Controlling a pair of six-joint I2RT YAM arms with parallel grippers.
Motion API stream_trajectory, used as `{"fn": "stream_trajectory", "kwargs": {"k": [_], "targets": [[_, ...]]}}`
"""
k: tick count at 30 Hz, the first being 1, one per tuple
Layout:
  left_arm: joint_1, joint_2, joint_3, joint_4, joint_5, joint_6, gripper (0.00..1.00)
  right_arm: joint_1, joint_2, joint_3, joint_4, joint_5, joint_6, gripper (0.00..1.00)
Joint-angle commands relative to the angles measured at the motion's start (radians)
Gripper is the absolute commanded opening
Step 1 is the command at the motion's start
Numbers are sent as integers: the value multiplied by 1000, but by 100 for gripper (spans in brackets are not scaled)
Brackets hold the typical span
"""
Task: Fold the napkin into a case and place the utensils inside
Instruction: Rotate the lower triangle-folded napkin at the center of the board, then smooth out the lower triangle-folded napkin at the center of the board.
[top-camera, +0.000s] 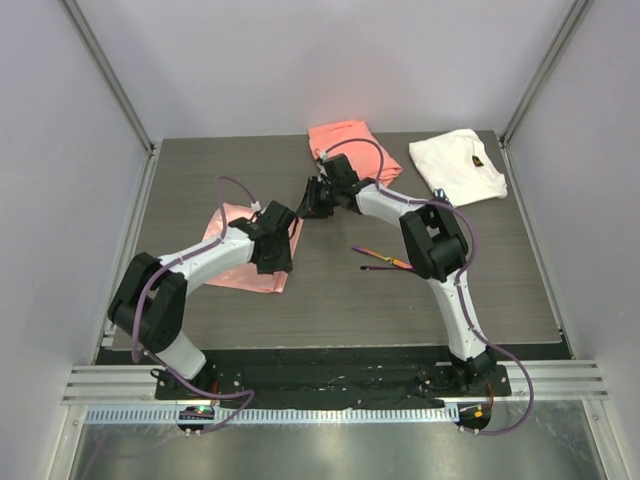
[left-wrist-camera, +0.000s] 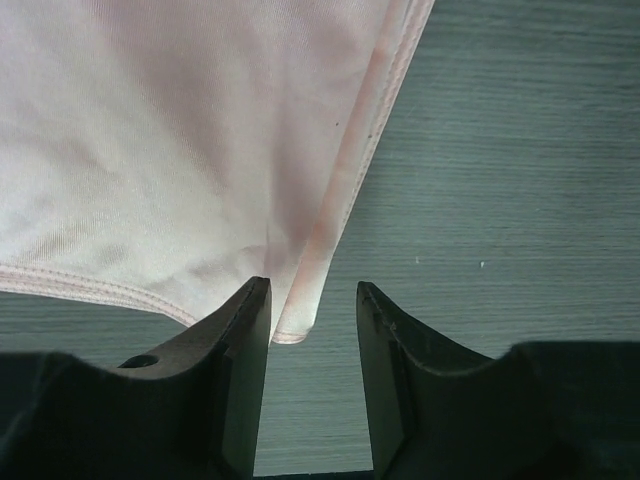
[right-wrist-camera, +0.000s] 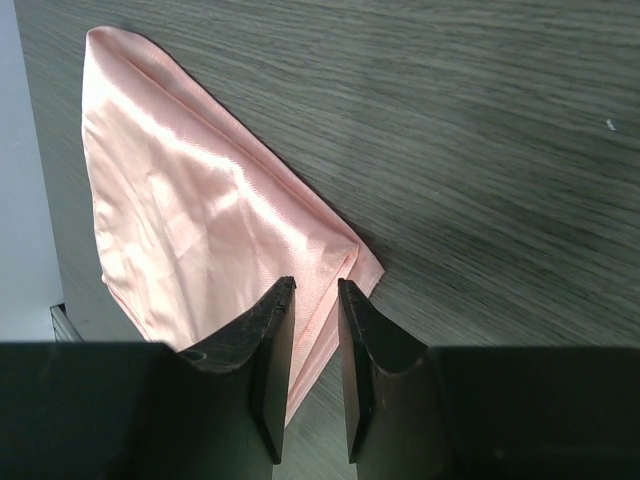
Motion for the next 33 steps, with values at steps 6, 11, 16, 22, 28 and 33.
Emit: {"fn": "stream_trajectory", "kwargs": {"k": [6,11,16,22,28,33], "targets": [[-16,37,-7,14,-18,-27,42,18,4,8,36,18,1,28],[-31,66,3,-2,-42,-33,39,21,3,-1,36,18,-2,28],[-62,72,-7,-15,-73,-47,40,21,0,-19,38,22,4,27],[-83,72,-18,-17,-95,-59,36,23,14,-24,47,18,13,29],[-85,59,-30,-12,-102,-63,32,21,21,-30,43,39,7,31],[-89,62,-49,-5,-95,-70,28,21,43,2,21,61,-10,34]]}}
